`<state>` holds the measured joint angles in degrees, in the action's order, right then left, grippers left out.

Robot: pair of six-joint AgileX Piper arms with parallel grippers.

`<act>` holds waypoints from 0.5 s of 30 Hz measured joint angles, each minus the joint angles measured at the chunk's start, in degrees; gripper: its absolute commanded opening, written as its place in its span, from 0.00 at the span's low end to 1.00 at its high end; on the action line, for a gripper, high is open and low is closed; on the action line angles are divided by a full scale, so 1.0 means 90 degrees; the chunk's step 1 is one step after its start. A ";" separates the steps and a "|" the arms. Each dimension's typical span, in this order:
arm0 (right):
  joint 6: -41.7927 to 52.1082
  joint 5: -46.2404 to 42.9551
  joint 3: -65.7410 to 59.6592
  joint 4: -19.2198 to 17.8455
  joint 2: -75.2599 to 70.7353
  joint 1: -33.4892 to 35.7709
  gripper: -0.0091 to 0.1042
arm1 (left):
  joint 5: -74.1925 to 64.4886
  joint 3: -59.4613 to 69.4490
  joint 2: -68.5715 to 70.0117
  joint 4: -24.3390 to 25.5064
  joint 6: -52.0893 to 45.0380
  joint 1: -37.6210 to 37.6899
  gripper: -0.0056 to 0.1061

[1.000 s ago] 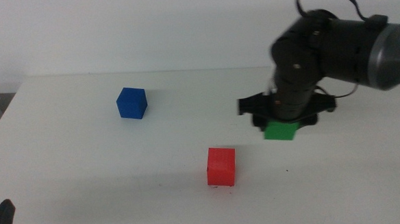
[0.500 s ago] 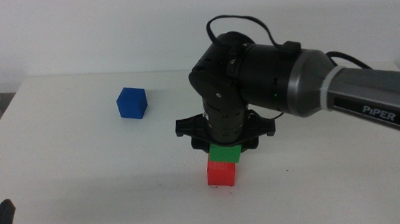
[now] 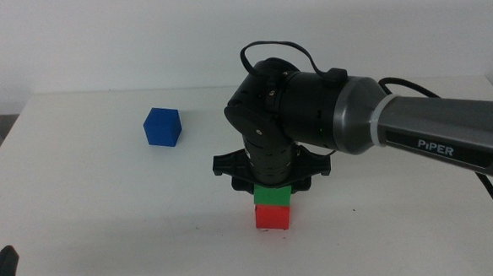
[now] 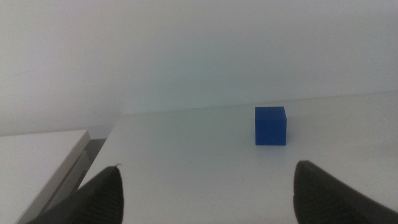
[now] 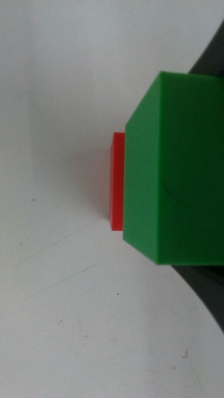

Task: Stack red cubes first, then green, then blue cubes in a specific spot.

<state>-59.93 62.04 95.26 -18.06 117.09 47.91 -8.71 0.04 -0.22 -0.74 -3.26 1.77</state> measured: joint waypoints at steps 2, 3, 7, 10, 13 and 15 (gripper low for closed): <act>-0.0019 -0.0042 0.0000 -0.0048 0.0014 0.0000 0.19 | 0.0000 0.0000 0.0000 0.0000 0.0000 0.0000 0.89; -0.0053 -0.0056 0.0000 -0.0096 0.0023 0.0000 0.19 | 0.0000 0.0000 0.0000 0.0000 0.0000 0.0000 0.89; -0.0112 -0.0079 0.0000 -0.0201 0.0039 0.0000 0.19 | 0.0000 0.0000 0.0000 0.0000 0.0000 0.0000 0.89; -0.0112 -0.0093 0.0000 -0.0216 0.0094 0.0000 0.19 | 0.0000 0.0000 0.0000 0.0000 0.0000 0.0000 0.89; -0.0138 -0.0147 0.0000 -0.0216 0.0184 0.0000 0.19 | 0.0000 0.0000 0.0000 0.0000 0.0000 0.0000 0.89; -0.0138 -0.0189 0.0000 -0.0216 0.0224 0.0000 0.19 | 0.0000 0.0000 0.0000 0.0000 0.0000 0.0000 0.89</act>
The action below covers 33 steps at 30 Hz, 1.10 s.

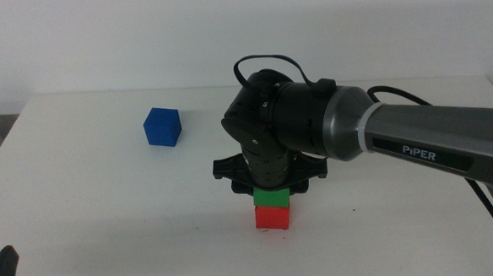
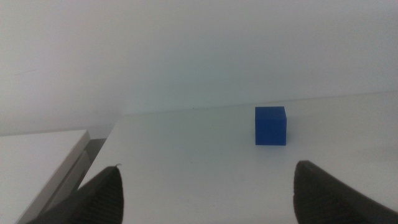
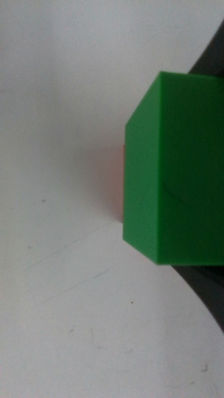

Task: Stack red cubes first, then green, then blue cubes in a specific spot.

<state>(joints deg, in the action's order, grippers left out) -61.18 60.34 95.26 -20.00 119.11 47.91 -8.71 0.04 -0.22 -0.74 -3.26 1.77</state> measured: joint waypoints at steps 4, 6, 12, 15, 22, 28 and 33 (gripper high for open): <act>0.0014 -0.0021 0.0000 0.0000 0.0012 0.0000 0.55 | 0.0000 0.0000 0.0000 0.0000 0.0000 0.0000 0.89; 0.0028 -0.0021 0.0000 0.0000 0.0012 0.0000 0.66 | 0.0000 0.0000 0.0000 0.0000 0.0000 0.0000 0.89; 0.0112 -0.0021 0.0000 -0.0010 0.0012 0.0000 0.84 | 0.0000 0.0000 0.0000 0.0000 0.0000 0.0000 0.89; 0.0316 0.0136 0.0000 0.0001 -0.0083 0.0025 0.84 | 0.0000 0.0000 0.0000 0.0000 0.0000 0.0000 0.89; 0.1493 0.0813 -0.0254 -0.0509 -0.2197 0.0774 0.84 | 0.0000 0.0000 0.0000 0.0000 0.0000 0.0000 0.89; 0.2234 0.0634 -0.1754 -0.0771 -0.5173 0.1358 0.84 | 0.0000 0.0000 0.0000 0.0000 0.0000 0.0000 0.89; 0.2834 -0.0055 -0.3316 -0.1010 -0.7250 0.1381 0.84 | 0.0000 0.0000 0.0000 0.0000 0.0000 0.0000 0.89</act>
<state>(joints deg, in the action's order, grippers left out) -35.67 59.85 65.42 -29.09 53.86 60.34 -8.71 0.04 -0.22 -0.74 -3.26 1.77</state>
